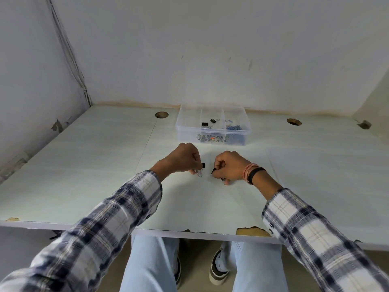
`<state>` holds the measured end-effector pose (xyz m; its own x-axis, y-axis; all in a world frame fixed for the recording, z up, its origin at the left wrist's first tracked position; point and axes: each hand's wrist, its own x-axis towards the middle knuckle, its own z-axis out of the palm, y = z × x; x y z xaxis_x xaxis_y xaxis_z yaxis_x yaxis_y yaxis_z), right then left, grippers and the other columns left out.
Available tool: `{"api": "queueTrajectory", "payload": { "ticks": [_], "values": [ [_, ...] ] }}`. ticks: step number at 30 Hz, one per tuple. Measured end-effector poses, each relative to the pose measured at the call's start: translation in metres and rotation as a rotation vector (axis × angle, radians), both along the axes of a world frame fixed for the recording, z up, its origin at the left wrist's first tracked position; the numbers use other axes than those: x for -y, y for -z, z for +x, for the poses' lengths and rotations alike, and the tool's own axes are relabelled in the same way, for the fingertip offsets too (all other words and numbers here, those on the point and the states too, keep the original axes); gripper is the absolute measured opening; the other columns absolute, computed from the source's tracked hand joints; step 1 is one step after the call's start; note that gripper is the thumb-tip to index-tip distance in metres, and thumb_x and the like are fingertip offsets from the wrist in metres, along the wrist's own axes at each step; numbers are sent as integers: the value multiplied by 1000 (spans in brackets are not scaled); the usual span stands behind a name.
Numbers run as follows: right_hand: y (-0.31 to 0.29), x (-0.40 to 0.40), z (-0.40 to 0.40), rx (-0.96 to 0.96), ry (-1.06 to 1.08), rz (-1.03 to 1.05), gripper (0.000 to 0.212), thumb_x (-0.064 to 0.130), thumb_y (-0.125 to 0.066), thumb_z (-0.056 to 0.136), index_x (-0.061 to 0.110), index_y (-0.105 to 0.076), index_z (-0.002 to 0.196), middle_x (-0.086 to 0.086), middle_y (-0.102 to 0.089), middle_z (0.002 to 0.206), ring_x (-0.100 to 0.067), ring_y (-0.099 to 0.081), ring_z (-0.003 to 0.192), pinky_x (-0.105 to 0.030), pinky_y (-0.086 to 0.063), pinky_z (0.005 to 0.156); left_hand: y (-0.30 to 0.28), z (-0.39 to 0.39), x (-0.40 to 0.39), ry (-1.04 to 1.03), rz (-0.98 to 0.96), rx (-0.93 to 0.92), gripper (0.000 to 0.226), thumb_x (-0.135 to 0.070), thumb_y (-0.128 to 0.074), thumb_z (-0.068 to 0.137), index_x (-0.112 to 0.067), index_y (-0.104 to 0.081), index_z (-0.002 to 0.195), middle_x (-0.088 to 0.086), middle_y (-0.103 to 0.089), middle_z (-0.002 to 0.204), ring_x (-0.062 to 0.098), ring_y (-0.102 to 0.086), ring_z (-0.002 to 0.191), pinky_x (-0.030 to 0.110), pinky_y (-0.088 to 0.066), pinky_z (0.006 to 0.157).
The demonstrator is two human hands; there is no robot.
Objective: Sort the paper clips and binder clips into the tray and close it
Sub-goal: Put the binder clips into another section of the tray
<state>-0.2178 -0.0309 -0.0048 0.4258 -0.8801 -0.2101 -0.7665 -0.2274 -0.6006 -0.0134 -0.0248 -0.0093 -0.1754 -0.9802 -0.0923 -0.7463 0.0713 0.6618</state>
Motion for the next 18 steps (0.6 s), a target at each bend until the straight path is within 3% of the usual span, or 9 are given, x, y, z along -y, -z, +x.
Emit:
{"api": "queueTrajectory", "payload": {
  "ticks": [4, 7, 9, 14, 18],
  "values": [
    [1, 5, -1, 143, 146, -21, 17, 15, -73, 79, 0, -64, 79, -12, -72, 73, -21, -73, 53, -26, -55, 53, -5, -2, 2, -59, 31, -117, 8, -3, -72, 81, 5, -73, 84, 14, -78, 79, 21, -78, 69, 19, -55, 59],
    [0, 14, -5, 370, 313, 16, 25, 9, -73, 77, -14, -62, 81, -19, -69, 72, -30, -74, 58, -42, -63, 66, -8, 1, 10, -137, 48, -278, 9, -4, -75, 82, 5, -73, 82, 14, -77, 77, 23, -78, 70, 34, -63, 78],
    [-3, 21, -8, 504, 406, 51, 27, 5, -73, 76, -18, -62, 83, -20, -67, 72, -31, -72, 58, -46, -63, 67, -13, 1, 17, -170, 58, -425, 12, 0, -76, 84, 4, -70, 74, 12, -73, 72, 25, -75, 69, 41, -62, 86],
    [-25, 45, -11, 717, 541, 47, 10, -2, -74, 74, -9, -67, 73, -12, -63, 61, -23, -63, 50, -40, -61, 64, -37, -5, 43, -290, 21, -615, 15, 0, -78, 84, 9, -69, 76, 29, -72, 89, 32, -74, 79, 37, -63, 83],
    [-50, 75, -4, 775, 593, -46, 13, -1, -71, 75, -2, -63, 65, -15, -61, 58, -27, -67, 49, -44, -63, 67, -57, -17, 80, -401, -55, -647, 26, -1, -81, 81, 3, -66, 61, 23, -72, 74, 33, -76, 75, 43, -64, 81]
  ]
}}
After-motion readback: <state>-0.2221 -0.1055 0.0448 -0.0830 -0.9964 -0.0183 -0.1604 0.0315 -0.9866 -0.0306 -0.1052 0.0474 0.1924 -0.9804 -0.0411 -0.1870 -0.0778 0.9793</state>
